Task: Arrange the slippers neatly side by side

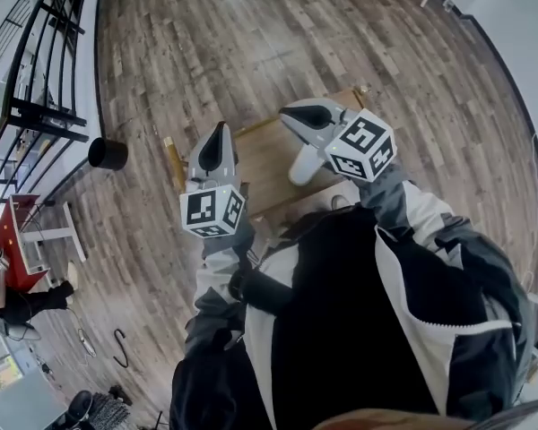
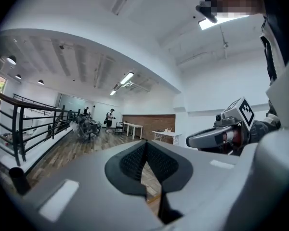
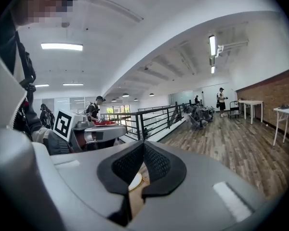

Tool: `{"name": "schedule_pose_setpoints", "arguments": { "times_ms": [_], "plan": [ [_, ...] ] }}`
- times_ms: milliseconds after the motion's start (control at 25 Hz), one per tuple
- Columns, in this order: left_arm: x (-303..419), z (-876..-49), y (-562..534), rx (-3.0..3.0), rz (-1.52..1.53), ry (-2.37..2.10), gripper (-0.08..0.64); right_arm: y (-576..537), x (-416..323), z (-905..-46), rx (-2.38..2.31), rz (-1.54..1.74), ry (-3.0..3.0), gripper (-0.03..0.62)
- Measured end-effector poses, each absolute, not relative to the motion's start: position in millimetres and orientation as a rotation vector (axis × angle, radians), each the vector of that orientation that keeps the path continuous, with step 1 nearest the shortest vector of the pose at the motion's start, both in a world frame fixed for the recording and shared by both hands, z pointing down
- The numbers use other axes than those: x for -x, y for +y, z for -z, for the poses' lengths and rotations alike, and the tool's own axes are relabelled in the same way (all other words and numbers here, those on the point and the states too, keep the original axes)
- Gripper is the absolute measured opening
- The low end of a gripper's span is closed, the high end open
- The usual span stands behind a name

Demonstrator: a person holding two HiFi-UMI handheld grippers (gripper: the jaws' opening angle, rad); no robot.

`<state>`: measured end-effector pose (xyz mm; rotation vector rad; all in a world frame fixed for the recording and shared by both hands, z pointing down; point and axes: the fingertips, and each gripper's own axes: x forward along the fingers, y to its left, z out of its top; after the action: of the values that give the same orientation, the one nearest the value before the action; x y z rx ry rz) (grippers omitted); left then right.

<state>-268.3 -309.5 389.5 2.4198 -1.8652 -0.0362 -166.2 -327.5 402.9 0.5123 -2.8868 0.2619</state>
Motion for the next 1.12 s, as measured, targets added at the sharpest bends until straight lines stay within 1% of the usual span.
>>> {"name": "schedule_pose_setpoints", "arguments": {
  "times_ms": [240, 400, 440, 480, 560, 600, 680, 800, 1120],
  "plan": [
    [257.1, -392.6, -306.5, -2.408, 0.069, -1.815, 0.018, -326.4, 164.4, -403.3, -0.531, -0.240, -2.900, 0.005],
    [263.3, -395.9, -302.4, -2.398, 0.082, -1.813, 0.018, -337.5, 158.3, -442.4, -0.587, -0.306, -2.805, 0.007],
    [263.8, -397.5, -300.7, -2.395, 0.085, -1.815, 0.018, -341.4, 152.2, -462.6, -0.610, -0.353, -2.754, 0.028],
    [263.7, -399.6, -298.7, -2.388, 0.094, -1.816, 0.018, -345.5, 143.4, -486.2, -0.639, -0.419, -2.697, 0.095],
    [262.9, -404.7, -294.1, -2.366, 0.128, -1.808, 0.018, -353.5, 120.7, -536.2, -0.722, -0.587, -2.581, 0.169],
    [262.4, -407.2, -291.5, -2.359, 0.138, -1.801, 0.018, -356.4, 108.7, -560.0, -0.769, -0.673, -2.523, 0.193],
    [261.6, -412.0, -287.3, -2.351, 0.139, -1.788, 0.018, -359.8, 87.1, -600.4, -0.856, -0.824, -2.417, 0.219],
    [260.2, -421.5, -284.0, -2.333, 0.135, -1.770, 0.018, -360.9, 66.8, -638.2, -0.935, -0.998, -2.313, 0.248],
    [250.0, -425.6, -274.6, -2.400, 0.046, -1.745, 0.018, -357.6, 41.5, -717.2, -1.019, -1.122, -2.070, 0.259]
  ]
}}
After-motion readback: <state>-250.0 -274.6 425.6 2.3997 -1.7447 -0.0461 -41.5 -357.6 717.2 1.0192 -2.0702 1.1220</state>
